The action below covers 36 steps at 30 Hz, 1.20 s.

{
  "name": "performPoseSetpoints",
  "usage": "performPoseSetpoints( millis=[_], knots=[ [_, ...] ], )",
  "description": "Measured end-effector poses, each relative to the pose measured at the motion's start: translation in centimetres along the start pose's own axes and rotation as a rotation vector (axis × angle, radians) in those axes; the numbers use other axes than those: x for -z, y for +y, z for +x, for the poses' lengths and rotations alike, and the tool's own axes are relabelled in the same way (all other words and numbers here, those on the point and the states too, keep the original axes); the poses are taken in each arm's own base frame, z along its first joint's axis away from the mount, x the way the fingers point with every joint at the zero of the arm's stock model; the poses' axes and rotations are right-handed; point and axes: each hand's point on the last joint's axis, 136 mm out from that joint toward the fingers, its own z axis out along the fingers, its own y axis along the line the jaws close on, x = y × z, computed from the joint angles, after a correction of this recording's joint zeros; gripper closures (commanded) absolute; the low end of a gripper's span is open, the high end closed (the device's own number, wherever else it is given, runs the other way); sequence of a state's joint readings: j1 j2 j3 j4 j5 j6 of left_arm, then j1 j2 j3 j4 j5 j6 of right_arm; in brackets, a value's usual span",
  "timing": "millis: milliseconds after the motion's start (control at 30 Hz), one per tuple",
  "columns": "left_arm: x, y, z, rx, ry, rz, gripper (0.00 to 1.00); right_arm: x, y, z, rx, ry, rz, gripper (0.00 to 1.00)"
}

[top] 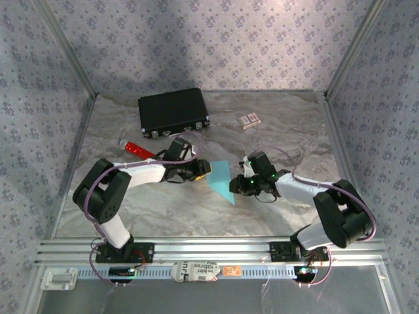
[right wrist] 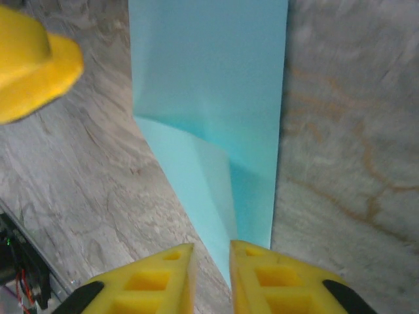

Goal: Fold a paper plane with a square sheet of paper (pick it up from the middle)
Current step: Third fold the triangle at the center of the table, then fourth fold the wing at the center of the table.

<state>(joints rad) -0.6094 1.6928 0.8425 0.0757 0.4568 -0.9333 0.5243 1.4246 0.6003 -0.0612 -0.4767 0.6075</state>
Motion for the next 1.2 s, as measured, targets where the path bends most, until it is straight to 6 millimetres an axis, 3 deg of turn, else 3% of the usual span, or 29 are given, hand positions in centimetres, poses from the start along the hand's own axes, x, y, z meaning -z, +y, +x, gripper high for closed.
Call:
performPoseSetpoints(
  millis=[100,367,700,1200],
  knots=[
    [0.0,0.5,-0.2,0.024,0.009,0.006,0.56,0.5,-0.3,-1.2,-0.001,-0.032,0.014,0.68],
    [-0.4,0.6,0.1,0.057,0.052,0.035,0.55,0.0,-0.4,-2.2,-0.011,-0.026,0.014,0.67],
    [-0.6,1.2,0.1,0.087,0.078,0.044,0.52,-1.6,0.0,-2.9,-0.011,0.009,-0.022,0.87],
    [-1.0,0.5,-0.9,0.112,0.105,0.080,0.45,-0.5,0.0,-3.8,-0.020,-0.032,-0.101,0.89]
  ],
)
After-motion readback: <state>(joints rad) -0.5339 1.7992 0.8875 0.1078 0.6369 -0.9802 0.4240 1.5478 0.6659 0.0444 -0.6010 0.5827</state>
